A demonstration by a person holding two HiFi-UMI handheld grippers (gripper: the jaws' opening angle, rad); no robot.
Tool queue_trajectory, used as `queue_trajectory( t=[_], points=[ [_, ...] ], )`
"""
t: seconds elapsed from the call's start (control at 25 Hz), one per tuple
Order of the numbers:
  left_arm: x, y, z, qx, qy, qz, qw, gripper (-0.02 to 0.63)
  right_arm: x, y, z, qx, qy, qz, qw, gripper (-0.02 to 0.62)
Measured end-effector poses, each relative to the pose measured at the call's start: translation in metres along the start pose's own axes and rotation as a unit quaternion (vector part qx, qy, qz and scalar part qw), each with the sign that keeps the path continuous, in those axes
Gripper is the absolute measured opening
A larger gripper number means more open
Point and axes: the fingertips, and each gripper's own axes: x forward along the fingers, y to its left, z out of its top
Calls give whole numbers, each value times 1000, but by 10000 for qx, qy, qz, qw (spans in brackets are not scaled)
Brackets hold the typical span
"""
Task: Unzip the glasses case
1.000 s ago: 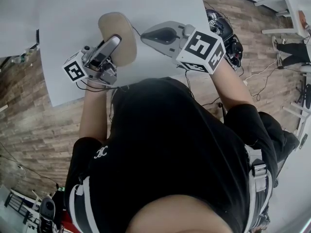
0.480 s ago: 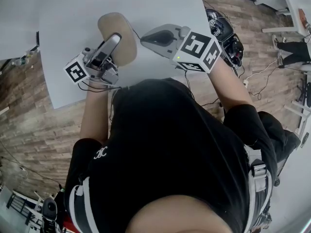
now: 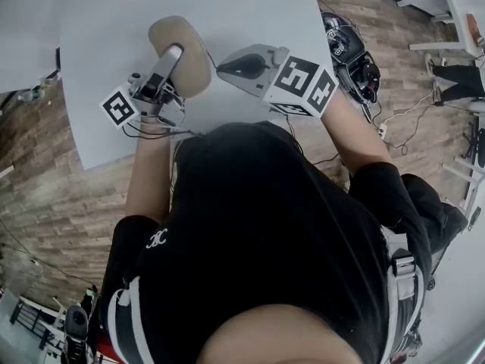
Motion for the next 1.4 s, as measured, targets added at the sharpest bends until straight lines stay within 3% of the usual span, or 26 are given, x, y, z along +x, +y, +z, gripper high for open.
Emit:
queue_trajectory(
  t=[0.64,1.16,1.4],
  points=[
    [-8,6,16,-415,-598,0,9973,296,3,10,-8,239,-39,231,9994,18],
    [-22,21,23,-670,-1166,334,9903,296,9,21,-19,288,31,399,9988,18],
    [-25,28,22,-785,-1185,464,9888,296,16,35,-23,475,28,612,9970,18]
  ],
)
